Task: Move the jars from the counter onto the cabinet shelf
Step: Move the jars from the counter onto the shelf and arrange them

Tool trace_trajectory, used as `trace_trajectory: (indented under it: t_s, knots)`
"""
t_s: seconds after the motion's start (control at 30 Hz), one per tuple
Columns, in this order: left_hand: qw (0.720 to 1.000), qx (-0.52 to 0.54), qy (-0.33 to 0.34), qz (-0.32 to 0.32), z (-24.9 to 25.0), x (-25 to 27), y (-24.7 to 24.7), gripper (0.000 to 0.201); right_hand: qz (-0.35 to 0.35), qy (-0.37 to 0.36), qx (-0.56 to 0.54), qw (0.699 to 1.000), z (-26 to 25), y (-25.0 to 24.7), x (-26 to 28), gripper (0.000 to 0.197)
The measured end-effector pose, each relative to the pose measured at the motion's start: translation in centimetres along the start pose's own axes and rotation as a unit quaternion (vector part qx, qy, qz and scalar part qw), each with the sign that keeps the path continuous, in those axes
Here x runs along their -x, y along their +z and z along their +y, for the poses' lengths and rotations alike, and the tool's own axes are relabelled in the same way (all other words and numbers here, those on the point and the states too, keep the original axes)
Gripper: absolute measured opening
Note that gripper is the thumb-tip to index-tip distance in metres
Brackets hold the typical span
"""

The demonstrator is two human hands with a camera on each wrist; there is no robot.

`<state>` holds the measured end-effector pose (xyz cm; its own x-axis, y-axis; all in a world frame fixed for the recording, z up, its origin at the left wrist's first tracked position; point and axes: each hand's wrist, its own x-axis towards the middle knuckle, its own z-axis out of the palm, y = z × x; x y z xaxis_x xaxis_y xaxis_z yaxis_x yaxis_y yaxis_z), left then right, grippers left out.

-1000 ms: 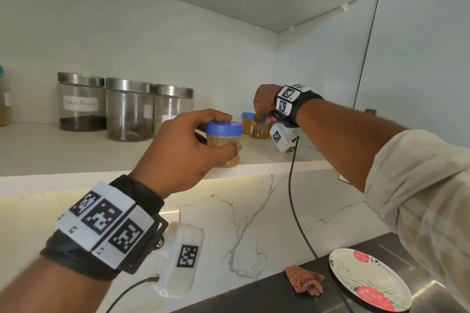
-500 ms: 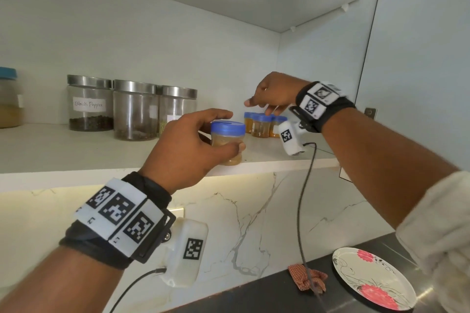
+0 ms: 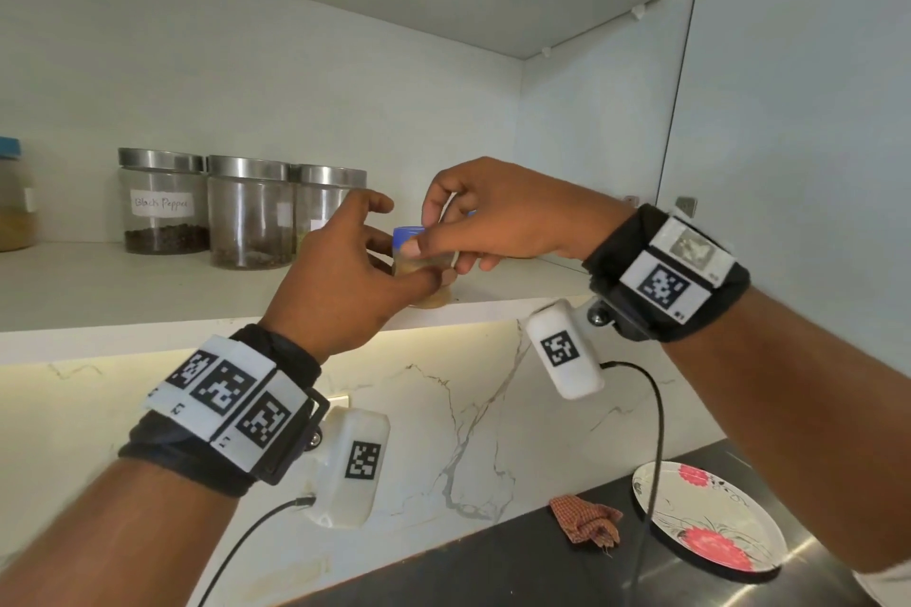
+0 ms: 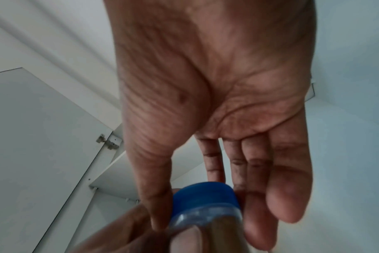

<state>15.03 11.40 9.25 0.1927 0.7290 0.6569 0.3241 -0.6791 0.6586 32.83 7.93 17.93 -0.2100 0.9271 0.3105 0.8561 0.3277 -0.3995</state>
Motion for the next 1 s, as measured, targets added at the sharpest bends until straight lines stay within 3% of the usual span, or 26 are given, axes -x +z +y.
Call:
trace_trajectory:
  t_s: [0.23,0.33,0.5,0.67,0.83,1.0]
  knots:
    - [0.994,-0.103,0.026,-0.005,-0.2,0.2,0.4,0.028,0.068,0.092,-0.033,0.993,4.3,-2.6,-3.7,0.050]
    - [0.993,-0.117,0.022,-0.020,-0.3,0.1,0.6,0.027,0.108,0.166,0.023,0.980,8.3,-3.6,-5.8,0.055]
    - [0.993,-0.114,0.023,-0.023,-0.3,-0.1,0.6,0.027,0.086,0.263,0.078,0.958,12.5,-5.1,-8.5,0.047]
    - [0.994,-0.107,0.027,-0.020,-0.3,-0.1,0.6,0.029,0.068,0.287,0.160,0.942,13.7,-5.9,-10.5,0.043]
    - [0.994,-0.104,0.042,-0.017,-0.5,0.0,0.6,0.029,0.060,0.300,0.174,0.936,14.3,-6.2,-11.5,0.052]
    - [0.994,-0.099,0.052,-0.017,-0.7,-0.1,0.7,0.028,0.073,0.303,0.217,0.925,14.5,-6.3,-11.6,0.046]
